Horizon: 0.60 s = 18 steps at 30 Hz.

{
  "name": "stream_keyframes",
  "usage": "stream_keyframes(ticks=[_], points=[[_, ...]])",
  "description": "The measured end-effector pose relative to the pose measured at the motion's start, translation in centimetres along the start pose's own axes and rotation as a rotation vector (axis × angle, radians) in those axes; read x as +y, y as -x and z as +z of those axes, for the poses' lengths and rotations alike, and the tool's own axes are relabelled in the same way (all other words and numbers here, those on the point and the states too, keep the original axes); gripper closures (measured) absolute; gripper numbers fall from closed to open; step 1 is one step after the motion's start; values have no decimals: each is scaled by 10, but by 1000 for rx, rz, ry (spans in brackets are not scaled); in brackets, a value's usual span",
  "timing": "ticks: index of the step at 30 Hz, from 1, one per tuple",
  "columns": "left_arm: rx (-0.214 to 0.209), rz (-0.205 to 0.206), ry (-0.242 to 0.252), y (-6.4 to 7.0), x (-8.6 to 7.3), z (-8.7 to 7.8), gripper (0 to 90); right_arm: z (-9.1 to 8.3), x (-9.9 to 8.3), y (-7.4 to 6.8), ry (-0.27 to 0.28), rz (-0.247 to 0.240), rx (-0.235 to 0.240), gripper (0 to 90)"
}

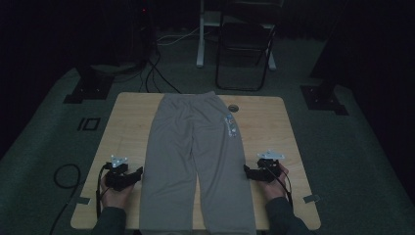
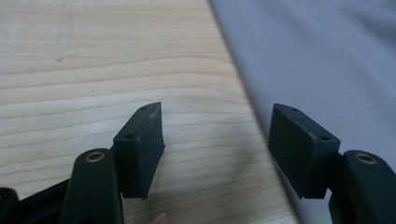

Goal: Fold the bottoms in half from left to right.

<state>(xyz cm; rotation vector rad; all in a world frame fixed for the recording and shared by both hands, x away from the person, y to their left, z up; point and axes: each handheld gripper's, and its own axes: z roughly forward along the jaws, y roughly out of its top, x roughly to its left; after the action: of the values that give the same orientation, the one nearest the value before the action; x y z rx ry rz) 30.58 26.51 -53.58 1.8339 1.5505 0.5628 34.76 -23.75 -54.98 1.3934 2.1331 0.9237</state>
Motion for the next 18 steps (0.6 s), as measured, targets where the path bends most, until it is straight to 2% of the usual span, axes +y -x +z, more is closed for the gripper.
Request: stream_keyframes(ticks=[5,6,8,17,18], points=[[-35,10,9,7,0,0,355,0,0,0,0,2,-1,142],[-41,30,2,11,-1,2,355,0,0,0,0,2,-1,142],[-49,46,-12,16,-2,4,349,0,0,-1,0,3,-1,142],[-7,90,-13,25,-2,9,375,0,0,-1,1,3,-1,142],[19,95,-7,29,-2,11,375,-1,0,-1,1,3,0,143]])
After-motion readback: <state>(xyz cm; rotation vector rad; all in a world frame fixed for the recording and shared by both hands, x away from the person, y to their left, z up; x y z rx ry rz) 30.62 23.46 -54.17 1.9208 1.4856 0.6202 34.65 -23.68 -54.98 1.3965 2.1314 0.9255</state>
